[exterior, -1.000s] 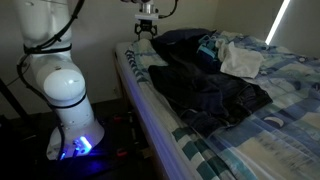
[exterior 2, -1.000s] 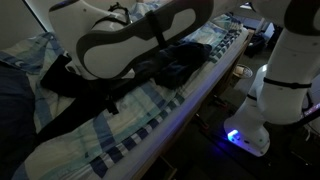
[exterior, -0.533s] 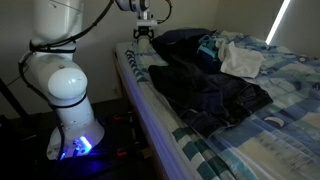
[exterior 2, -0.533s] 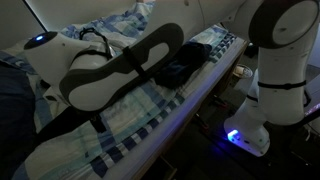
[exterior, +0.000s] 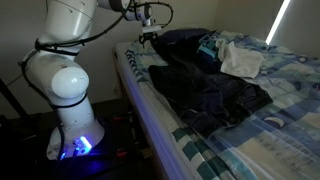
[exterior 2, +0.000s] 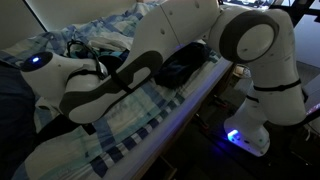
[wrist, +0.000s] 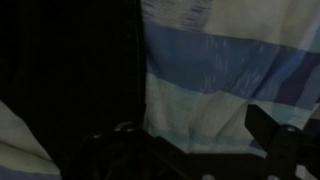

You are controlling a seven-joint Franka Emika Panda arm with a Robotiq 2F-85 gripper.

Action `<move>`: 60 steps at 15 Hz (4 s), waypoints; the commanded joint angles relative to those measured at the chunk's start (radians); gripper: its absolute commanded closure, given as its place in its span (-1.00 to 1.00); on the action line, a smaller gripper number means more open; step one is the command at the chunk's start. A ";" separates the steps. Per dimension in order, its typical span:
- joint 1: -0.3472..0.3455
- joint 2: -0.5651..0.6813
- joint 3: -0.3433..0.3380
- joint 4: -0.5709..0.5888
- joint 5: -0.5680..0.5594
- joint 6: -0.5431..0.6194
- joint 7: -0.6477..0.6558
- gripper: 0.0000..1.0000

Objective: Fold the pair of pants

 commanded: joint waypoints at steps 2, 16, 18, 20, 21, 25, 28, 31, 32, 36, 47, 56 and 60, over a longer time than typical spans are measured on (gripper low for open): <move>0.032 0.057 -0.047 0.091 -0.049 0.044 0.025 -1.00; 0.072 0.143 -0.143 0.211 -0.084 0.053 0.082 -1.00; 0.081 0.154 -0.154 0.234 -0.093 0.050 0.093 -1.00; 0.089 0.164 -0.166 0.257 -0.104 0.041 0.091 -1.00; 0.092 0.169 -0.170 0.266 -0.108 0.036 0.087 -0.50; 0.103 0.179 -0.180 0.282 -0.117 0.033 0.085 0.02; 0.104 0.176 -0.185 0.275 -0.113 0.042 0.087 0.45; 0.101 0.170 -0.186 0.268 -0.109 0.045 0.089 0.89; 0.102 0.168 -0.188 0.267 -0.109 0.043 0.092 1.00; 0.103 0.133 -0.191 0.252 -0.102 0.026 0.134 0.99; -0.002 -0.129 -0.186 0.062 -0.060 0.088 0.315 0.99; -0.149 -0.434 -0.184 -0.315 -0.020 0.226 0.490 0.99; -0.207 -0.561 -0.183 -0.466 -0.009 0.275 0.538 0.99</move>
